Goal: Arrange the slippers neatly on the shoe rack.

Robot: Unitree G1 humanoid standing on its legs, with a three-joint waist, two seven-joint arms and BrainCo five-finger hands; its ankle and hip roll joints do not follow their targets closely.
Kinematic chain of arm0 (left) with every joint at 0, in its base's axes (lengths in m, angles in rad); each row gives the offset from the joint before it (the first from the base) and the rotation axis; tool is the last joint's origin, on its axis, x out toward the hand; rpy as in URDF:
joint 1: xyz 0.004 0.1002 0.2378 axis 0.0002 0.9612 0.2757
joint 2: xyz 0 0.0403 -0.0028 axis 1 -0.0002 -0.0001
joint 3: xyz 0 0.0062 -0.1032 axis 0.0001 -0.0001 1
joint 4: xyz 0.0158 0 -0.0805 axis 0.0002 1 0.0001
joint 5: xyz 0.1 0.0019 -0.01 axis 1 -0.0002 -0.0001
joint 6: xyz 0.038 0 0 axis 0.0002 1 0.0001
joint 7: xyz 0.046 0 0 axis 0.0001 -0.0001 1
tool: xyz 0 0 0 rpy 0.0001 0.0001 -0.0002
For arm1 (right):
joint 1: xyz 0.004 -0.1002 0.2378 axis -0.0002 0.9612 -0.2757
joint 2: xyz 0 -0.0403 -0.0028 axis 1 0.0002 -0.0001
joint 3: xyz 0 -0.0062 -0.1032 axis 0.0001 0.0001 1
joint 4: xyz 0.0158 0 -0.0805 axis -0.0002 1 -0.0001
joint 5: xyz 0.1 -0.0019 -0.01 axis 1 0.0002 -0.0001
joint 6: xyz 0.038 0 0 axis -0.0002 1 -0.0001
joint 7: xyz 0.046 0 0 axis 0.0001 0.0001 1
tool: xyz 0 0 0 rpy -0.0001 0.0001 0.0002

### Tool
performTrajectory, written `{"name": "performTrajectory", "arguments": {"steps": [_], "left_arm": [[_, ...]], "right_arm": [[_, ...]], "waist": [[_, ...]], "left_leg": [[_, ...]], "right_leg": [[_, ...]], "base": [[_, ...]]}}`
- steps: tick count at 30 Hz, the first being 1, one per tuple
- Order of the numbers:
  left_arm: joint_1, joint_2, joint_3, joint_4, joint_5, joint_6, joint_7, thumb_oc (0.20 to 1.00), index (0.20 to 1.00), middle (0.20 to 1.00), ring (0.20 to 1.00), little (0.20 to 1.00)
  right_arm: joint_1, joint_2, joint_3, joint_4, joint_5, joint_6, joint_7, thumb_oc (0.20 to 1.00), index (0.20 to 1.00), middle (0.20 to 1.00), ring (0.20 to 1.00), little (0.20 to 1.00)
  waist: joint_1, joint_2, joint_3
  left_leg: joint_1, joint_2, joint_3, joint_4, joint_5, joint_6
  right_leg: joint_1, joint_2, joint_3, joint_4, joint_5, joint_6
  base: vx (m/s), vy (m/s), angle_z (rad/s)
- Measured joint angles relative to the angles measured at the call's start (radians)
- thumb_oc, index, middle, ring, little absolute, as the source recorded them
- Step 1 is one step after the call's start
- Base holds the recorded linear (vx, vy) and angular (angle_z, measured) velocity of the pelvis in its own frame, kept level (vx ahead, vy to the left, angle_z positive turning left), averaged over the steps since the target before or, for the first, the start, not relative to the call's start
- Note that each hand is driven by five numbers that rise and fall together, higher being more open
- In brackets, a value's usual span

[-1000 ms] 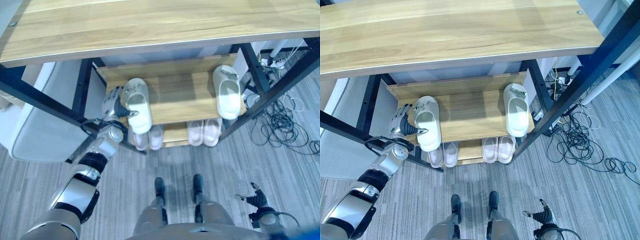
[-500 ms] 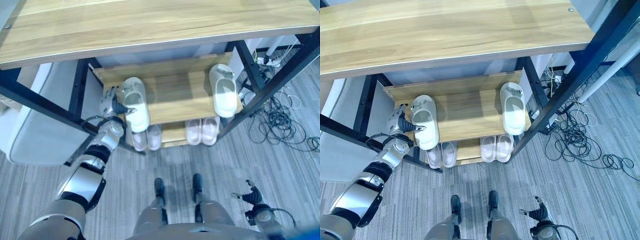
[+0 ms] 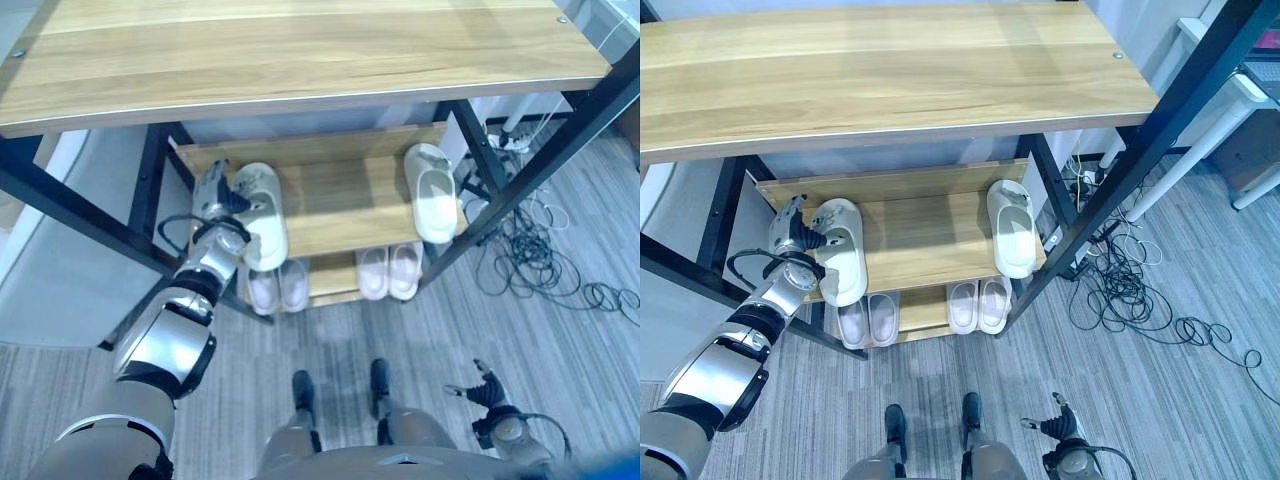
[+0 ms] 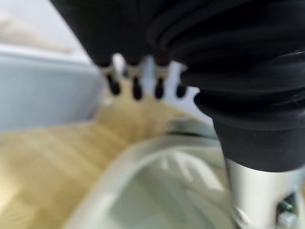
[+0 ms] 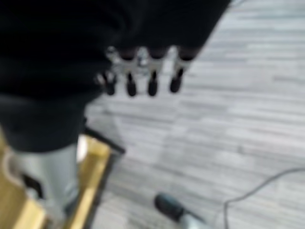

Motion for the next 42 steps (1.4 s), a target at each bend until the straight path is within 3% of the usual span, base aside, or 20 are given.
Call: {"name": "performTrajectory", "arguments": {"steps": [8,14,18,24,25,29,42], "left_arm": [[-0.020,-0.044,-0.022,0.061,-0.026,0.002,-0.011,0.200,0.200,0.200,0.200,0.200],[-0.030,-0.165,-0.022,0.035,0.011,0.026,0.038,0.200,0.200,0.200,0.200,0.200],[-0.056,-0.250,-0.065,0.002,0.018,0.036,0.034,0.200,0.200,0.200,0.200,0.200],[-0.178,-0.251,-0.079,0.002,0.000,0.037,0.037,0.200,0.200,0.200,0.200,0.200],[-0.228,-0.241,-0.085,0.002,0.002,0.040,0.048,0.200,0.200,0.200,0.200,0.200],[-0.296,-0.187,-0.103,0.009,0.025,0.052,0.050,0.200,0.200,0.200,0.200,0.200],[-0.310,-0.192,-0.099,0.009,0.020,0.051,0.106,0.200,0.200,0.200,0.200,0.200]], "right_arm": [[-0.008,-0.002,0.027,0.032,0.000,0.001,0.001,1.000,1.000,1.000,1.000,1.000],[-0.006,-0.003,0.028,0.029,0.000,0.001,0.000,1.000,1.000,1.000,1.000,1.000],[-0.025,-0.004,0.030,0.015,0.001,0.003,0.000,1.000,1.000,1.000,1.000,1.000],[-0.057,-0.016,0.030,0.014,0.001,0.004,0.000,1.000,1.000,1.000,1.000,1.000],[-0.056,-0.034,0.031,0.009,0.001,0.007,0.000,1.000,1.000,1.000,1.000,1.000],[-0.057,-0.074,0.030,-0.022,0.001,0.010,-0.001,1.000,1.000,1.000,1.000,1.000],[-0.082,-0.079,0.038,-0.021,0.009,0.006,-0.009,1.000,1.000,1.000,1.000,1.000]], "waist": [[-0.001,0.011,-0.038],[-0.001,0.011,-0.038],[-0.025,0.011,-0.036],[-0.031,0.035,-0.012],[-0.030,0.055,0.008],[-0.037,0.072,0.038],[-0.027,0.078,0.070]], "left_leg": [[-0.005,0.000,0.004,0.000,0.000,0.003],[-0.008,0.000,0.003,0.000,-0.001,0.002],[-0.007,0.002,0.009,0.004,0.005,0.010],[-0.003,0.002,0.028,0.004,0.005,0.011],[-0.002,0.003,0.037,0.004,0.004,0.012],[-0.004,0.004,0.054,0.004,0.000,0.011],[-0.014,0.011,0.077,0.004,-0.013,0.000]], "right_leg": [[-0.007,0.000,0.004,0.001,0.000,0.000],[-0.008,0.000,0.003,0.003,0.001,-0.001],[-0.011,0.001,0.007,0.001,0.001,-0.001],[-0.015,0.002,0.025,0.000,0.003,0.002],[-0.016,0.002,0.028,0.000,0.003,0.002],[-0.031,0.006,0.051,0.000,0.006,0.006],[-0.053,0.014,0.075,0.000,0.008,0.005]], "base": [[0.00,0.000,0.00],[0.00,-0.006,0.00],[0.03,-0.054,-0.04],[0.00,-0.019,-0.08],[0.01,-0.038,-0.08],[0.02,-0.032,-0.19],[0.01,-0.016,-0.05]]}}
